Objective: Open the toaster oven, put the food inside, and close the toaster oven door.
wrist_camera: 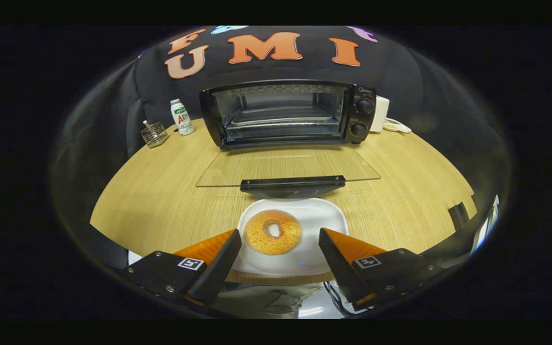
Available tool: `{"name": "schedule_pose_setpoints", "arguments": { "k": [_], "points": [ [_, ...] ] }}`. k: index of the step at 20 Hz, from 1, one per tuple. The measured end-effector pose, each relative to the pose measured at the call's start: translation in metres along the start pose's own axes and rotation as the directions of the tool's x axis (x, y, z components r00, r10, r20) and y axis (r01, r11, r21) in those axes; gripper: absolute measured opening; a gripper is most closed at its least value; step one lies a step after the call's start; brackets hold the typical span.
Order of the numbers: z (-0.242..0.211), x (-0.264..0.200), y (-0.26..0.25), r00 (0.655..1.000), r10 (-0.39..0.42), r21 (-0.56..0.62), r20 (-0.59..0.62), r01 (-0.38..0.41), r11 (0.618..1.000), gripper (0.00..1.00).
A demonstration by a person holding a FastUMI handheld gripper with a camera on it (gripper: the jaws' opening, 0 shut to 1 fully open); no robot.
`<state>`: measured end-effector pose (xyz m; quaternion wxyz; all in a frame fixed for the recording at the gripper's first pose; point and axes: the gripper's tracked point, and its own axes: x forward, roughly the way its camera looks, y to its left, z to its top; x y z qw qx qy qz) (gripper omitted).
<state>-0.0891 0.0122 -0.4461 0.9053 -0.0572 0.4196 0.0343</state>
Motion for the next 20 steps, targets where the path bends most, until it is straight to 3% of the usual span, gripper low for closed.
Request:
{"name": "schedule_pose_setpoints", "arguments": {
  "k": [5,14,20],
  "points": [
    [-0.013,0.015,0.007,0.999,-0.001,-0.012,-0.033,0.001,1.0,0.98],
    [-0.022,0.007,0.005,0.997,0.011,-0.011,-0.078,-0.012,1.0,0.6],
    [0.007,-0.022,-0.004,0.999,0.008,-0.029,-0.037,-0.009,1.0,0.56]
  ]
}}
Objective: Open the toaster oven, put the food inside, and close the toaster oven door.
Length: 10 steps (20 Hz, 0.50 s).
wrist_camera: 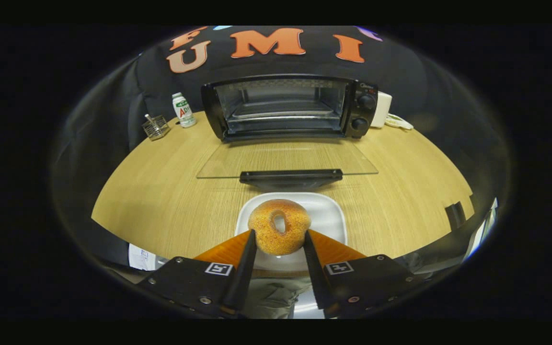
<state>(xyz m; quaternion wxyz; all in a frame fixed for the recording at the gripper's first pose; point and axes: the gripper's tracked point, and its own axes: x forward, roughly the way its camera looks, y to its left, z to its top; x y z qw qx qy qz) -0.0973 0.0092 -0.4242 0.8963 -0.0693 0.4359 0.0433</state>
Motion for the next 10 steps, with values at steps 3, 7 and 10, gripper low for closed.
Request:
{"name": "schedule_pose_setpoints", "arguments": {
  "k": [3,7,10],
  "points": [
    [0.027,-0.009,0.002,0.999,0.012,-0.01,0.041,-0.012,1.0,0.56],
    [0.068,-0.009,-0.001,0.994,0.001,-0.057,0.107,0.005,0.998,0.56],
    [0.096,-0.001,0.0,0.99,0.001,-0.082,0.139,0.01,0.997,0.56]
  ]
}}
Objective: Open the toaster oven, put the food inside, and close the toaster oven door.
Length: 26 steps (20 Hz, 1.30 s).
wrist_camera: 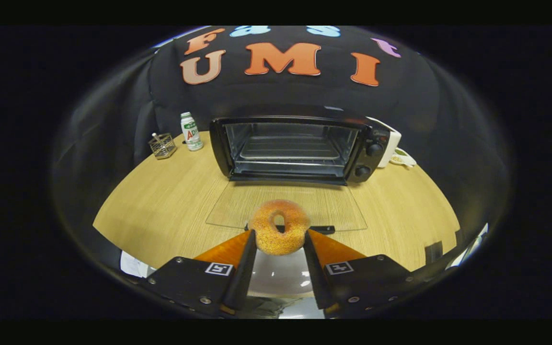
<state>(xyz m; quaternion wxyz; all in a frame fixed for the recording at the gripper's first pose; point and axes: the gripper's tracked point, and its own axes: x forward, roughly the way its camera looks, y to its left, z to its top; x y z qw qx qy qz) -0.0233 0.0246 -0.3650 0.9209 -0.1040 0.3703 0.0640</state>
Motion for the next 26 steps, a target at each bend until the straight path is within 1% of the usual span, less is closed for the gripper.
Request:
{"name": "schedule_pose_setpoints", "arguments": {
  "k": [4,8,12,16,19,21,22,25,26],
  "points": [
    [0.036,0.018,0.0,0.999,0.003,0.0,0.046,-0.003,1.0,0.56],
    [0.063,0.044,0.0,0.997,0.018,0.069,0.078,-0.024,0.997,0.56],
    [0.088,0.068,-0.002,0.992,0.036,0.191,0.124,-0.059,0.98,0.55],
    [0.107,0.092,-0.007,0.987,0.048,0.344,0.155,-0.1,0.934,0.56],
    [0.118,0.103,-0.013,0.983,0.045,0.446,0.176,-0.12,0.887,0.56],
    [0.125,0.111,-0.014,0.981,0.049,0.512,0.186,-0.139,0.848,0.55],
    [0.128,0.117,-0.015,0.981,0.044,0.537,0.189,-0.141,0.832,0.55],
    [0.134,0.136,-0.014,0.981,0.042,0.575,0.191,-0.146,0.805,0.56],
    [0.135,0.139,-0.012,0.981,0.051,0.583,0.189,-0.154,0.798,0.62]
  ]
}}
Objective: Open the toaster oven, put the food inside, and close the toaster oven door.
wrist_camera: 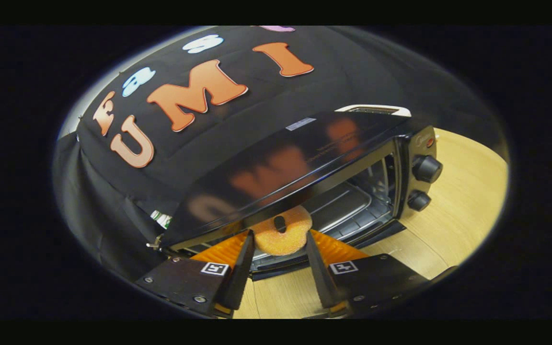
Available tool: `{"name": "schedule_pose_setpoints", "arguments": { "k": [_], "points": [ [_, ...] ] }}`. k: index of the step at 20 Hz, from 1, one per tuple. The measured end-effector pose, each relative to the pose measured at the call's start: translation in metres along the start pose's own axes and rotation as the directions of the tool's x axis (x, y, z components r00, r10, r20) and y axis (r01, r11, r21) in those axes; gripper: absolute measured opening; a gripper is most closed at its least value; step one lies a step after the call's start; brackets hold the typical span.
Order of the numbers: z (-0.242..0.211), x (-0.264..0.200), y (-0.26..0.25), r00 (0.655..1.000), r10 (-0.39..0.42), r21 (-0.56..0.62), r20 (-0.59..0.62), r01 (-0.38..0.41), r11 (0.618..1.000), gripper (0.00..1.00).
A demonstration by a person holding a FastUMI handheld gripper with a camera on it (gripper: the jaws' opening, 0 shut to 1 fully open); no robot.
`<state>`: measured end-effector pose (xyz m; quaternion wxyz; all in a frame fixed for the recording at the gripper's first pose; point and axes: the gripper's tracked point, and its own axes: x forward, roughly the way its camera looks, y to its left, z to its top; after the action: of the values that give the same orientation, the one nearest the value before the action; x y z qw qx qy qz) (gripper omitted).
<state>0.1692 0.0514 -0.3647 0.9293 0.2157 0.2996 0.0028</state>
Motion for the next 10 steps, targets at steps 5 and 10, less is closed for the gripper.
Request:
{"name": "schedule_pose_setpoints", "arguments": {
  "k": [5,10],
  "points": [
    [-0.01,-0.005,-0.004,1.0,-0.011,-0.028,0.0,0.011,1.0,0.92],
    [-0.024,-0.033,-0.022,0.999,-0.035,-0.087,0.003,0.035,0.996,0.98]
  ]
}}
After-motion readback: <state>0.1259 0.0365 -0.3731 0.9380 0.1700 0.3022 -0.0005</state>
